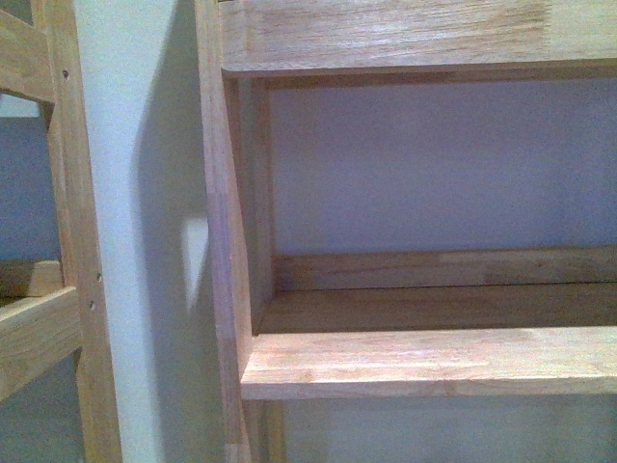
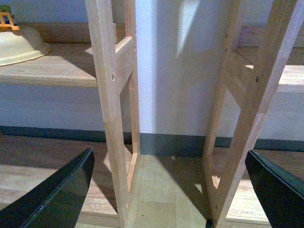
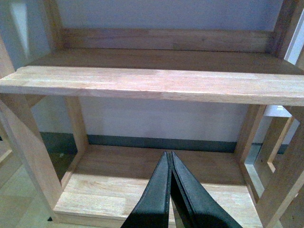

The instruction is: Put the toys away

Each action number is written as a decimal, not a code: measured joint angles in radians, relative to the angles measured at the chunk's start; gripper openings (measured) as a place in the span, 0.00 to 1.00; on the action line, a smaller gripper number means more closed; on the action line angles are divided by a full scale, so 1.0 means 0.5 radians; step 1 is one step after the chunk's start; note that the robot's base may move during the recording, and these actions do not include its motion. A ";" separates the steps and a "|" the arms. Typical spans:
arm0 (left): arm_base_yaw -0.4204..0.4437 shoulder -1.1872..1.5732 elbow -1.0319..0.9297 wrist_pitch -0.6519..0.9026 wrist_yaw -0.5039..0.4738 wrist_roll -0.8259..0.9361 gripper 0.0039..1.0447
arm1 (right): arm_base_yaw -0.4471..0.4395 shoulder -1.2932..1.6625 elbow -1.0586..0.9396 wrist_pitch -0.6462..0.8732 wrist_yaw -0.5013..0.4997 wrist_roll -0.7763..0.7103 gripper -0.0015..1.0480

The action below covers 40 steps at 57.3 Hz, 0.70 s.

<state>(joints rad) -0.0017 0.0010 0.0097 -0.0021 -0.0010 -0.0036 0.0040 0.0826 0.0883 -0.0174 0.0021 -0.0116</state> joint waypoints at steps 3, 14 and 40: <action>0.000 0.000 0.000 0.000 0.000 0.000 0.94 | 0.000 -0.014 -0.015 0.006 0.000 0.000 0.03; 0.000 0.000 0.000 0.000 0.000 0.000 0.94 | 0.000 -0.049 -0.051 0.014 0.000 0.000 0.03; 0.000 0.000 0.000 0.000 0.001 0.000 0.94 | -0.003 -0.151 -0.150 0.027 -0.004 0.000 0.16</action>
<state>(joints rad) -0.0017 0.0010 0.0097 -0.0021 -0.0006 -0.0036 0.0025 0.0071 0.0135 -0.0040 0.0002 -0.0116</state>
